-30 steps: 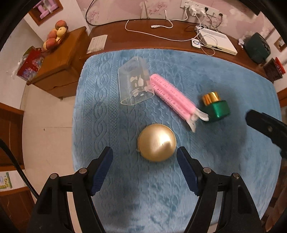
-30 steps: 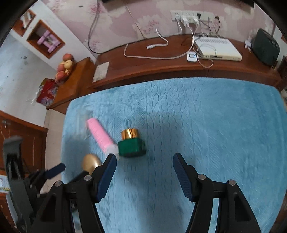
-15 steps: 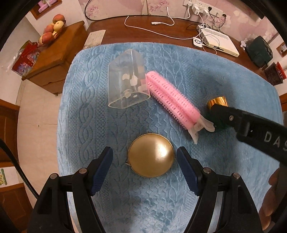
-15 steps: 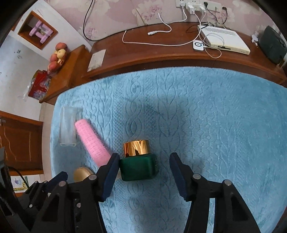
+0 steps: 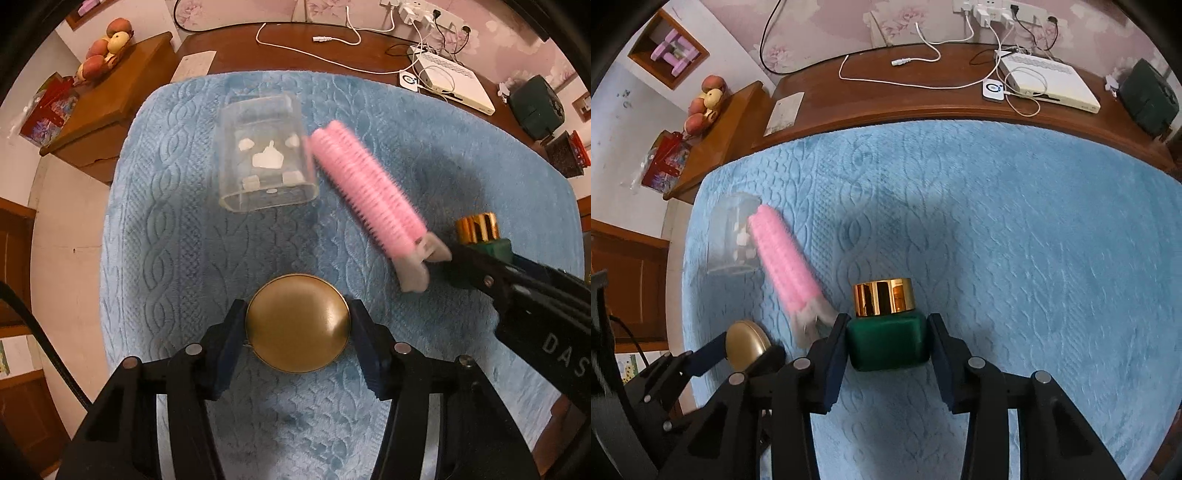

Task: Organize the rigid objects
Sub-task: 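Grasp the green gold-lidded jar with the right tool while the left tool grasps the gold compact, then carry the green jar and gold compact into the tray and open both tools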

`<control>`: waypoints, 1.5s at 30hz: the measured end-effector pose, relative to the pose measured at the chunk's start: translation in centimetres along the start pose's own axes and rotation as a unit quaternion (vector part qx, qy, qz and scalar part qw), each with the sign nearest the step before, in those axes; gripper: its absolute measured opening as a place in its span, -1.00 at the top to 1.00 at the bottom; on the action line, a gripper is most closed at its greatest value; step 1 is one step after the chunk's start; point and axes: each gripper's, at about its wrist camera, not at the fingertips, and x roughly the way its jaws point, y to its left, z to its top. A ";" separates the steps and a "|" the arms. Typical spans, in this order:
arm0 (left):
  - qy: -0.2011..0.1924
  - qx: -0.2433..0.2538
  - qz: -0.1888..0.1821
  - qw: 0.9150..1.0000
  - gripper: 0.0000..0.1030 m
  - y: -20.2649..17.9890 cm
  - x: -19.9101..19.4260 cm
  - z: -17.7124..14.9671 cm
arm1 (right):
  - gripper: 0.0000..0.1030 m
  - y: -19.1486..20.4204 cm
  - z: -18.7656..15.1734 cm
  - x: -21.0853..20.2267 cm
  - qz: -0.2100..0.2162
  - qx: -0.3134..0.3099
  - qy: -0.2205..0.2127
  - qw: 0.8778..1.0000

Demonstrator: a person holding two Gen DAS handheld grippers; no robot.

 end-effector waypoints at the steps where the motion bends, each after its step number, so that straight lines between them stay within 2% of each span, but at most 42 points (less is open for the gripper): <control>1: 0.001 -0.003 0.001 1.000 -0.14 0.1 -0.1 -0.1 | 0.19 0.0 -0.3 -0.2 0.000 -0.001 -0.001 1.000; 7: -0.012 -0.003 -0.002 1.000 -0.14 0.5 -2.7 -1.4 | 0.19 -0.6 -2.0 -3.1 0.016 -0.006 -0.019 1.000; 11: -0.031 0.015 -0.008 0.999 -0.14 0.5 -6.0 -3.3 | 0.19 -0.7 -4.2 -6.7 0.046 -0.014 -0.042 0.998; 18: -0.073 0.047 -0.011 0.996 -0.14 1.2 -12.1 -9.7 | 0.19 0.4 -10.8 -13.0 0.086 -0.058 -0.081 0.991; 24: -0.069 0.045 -0.021 0.996 -0.14 2.2 -14.4 -17.2 | 0.19 1.3 -18.1 -16.1 0.128 -0.096 -0.082 0.984; 30: -0.052 0.058 -0.023 0.997 -0.14 2.4 -14.5 -24.3 | 0.19 2.8 -24.5 -15.8 0.152 -0.151 -0.046 0.976; 36: -0.008 0.075 -0.030 0.997 -0.14 1.8 -11.0 -30.2 | 0.19 4.7 -28.2 -11.6 0.124 -0.188 0.008 0.974; 41: 0.021 0.086 -0.026 0.996 -0.14 1.2 -8.2 -32.9 | 0.19 5.0 -29.8 -8.8 0.101 -0.200 0.031 0.974; 45: 0.020 0.090 -0.024 0.995 -0.14 0.8 -7.3 -33.6 | 0.19 5.2 -29.9 -7.4 0.080 -0.207 0.036 0.974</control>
